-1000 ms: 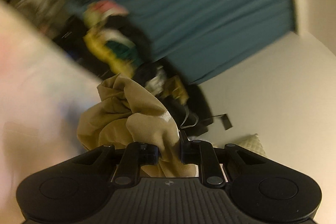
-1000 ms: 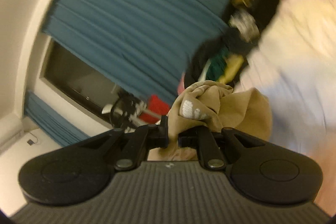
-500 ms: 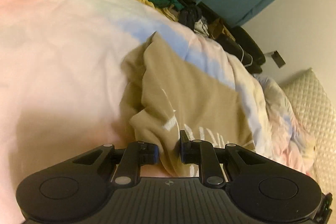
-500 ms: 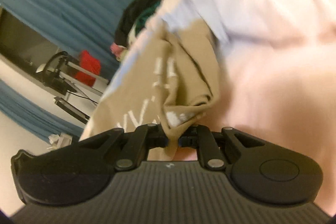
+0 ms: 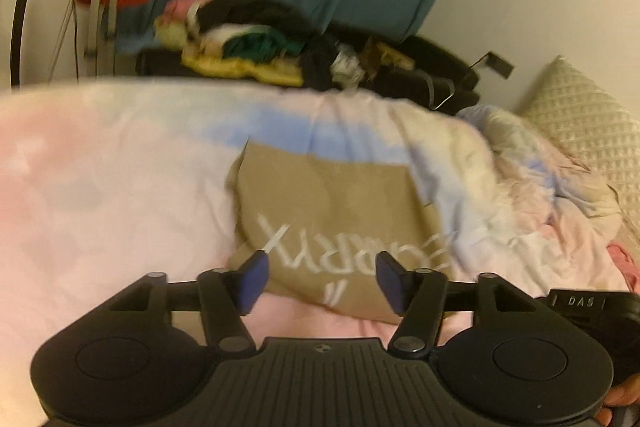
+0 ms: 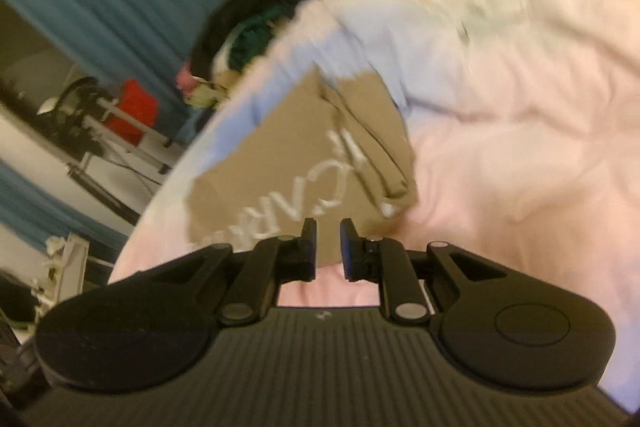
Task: Fold clothes
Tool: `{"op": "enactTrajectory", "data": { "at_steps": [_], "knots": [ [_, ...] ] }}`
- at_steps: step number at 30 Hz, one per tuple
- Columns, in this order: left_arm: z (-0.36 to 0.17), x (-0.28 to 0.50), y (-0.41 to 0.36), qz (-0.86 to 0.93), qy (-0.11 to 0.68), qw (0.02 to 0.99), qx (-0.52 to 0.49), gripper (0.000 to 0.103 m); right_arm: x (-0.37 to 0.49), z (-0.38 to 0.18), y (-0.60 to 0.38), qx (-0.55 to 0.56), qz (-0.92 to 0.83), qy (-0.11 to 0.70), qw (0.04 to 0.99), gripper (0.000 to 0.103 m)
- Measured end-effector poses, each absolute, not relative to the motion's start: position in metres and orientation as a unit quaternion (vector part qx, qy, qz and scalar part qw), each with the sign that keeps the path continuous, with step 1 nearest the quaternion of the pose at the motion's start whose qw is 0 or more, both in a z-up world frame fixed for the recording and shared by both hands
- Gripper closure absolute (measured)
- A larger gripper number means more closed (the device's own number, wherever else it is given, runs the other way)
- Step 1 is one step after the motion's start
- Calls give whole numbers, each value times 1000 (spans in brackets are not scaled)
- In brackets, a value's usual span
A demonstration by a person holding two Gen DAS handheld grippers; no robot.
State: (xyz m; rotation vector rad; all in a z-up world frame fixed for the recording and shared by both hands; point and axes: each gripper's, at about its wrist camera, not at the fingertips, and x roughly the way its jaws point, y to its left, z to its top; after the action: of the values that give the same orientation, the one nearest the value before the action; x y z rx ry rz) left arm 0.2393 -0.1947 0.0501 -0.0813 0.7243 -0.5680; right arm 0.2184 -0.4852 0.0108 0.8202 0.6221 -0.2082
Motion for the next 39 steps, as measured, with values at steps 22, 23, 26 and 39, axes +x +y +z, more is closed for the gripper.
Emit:
{"op": "enactTrajectory", "data": {
  "at_steps": [22,23,26,39],
  "knots": [
    [152,-4,-115,-254,161,954,8,0,54,92,-382,196,-91,126,968,7],
    [150,-11,-114,-245,153,957,12,0,51,88,-378,194,-91,123,969,7],
    [145,-26,-111,-230,135,964,15,0,45,78,-370,190,-87,116,971,7],
    [101,-17,-94,-224,159,961,27,0,50,46,-369,178,-103,111,972,7]
  ]
}}
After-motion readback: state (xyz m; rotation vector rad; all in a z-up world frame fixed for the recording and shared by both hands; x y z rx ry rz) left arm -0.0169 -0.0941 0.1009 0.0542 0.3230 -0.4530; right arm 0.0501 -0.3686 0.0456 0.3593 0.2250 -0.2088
